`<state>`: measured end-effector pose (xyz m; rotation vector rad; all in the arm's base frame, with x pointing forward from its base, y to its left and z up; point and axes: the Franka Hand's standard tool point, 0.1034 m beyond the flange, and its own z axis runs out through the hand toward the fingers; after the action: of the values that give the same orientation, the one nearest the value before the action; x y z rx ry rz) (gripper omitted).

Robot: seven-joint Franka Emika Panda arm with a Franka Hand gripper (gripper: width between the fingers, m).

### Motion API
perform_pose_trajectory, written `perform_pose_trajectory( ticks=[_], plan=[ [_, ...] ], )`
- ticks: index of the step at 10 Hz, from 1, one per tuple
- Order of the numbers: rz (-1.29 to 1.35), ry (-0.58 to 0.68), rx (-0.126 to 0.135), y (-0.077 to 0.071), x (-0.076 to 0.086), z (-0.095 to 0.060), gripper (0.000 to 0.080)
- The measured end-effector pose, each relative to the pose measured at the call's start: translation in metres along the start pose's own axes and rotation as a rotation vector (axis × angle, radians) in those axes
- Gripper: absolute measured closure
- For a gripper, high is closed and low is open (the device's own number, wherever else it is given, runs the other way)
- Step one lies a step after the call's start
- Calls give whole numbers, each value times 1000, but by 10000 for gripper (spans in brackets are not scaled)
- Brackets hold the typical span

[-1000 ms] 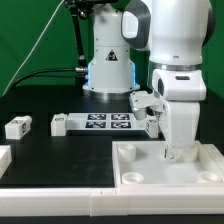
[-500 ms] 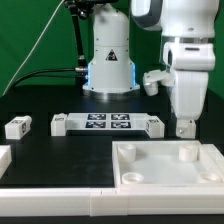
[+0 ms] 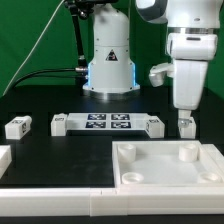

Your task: Assemble one leg

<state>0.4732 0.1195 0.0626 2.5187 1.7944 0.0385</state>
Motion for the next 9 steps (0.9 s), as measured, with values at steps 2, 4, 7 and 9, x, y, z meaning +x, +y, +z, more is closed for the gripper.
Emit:
perform_pose_trajectory(
  ticks=[2,4,7,9],
  plan=[
    [226,16,-8,-1,2,0,151],
    [585,68,-11,-26,10,4,151],
    [1006,72,39,-46,19,9,151],
    [1188,69,65,-54,19,12,151]
  ],
)
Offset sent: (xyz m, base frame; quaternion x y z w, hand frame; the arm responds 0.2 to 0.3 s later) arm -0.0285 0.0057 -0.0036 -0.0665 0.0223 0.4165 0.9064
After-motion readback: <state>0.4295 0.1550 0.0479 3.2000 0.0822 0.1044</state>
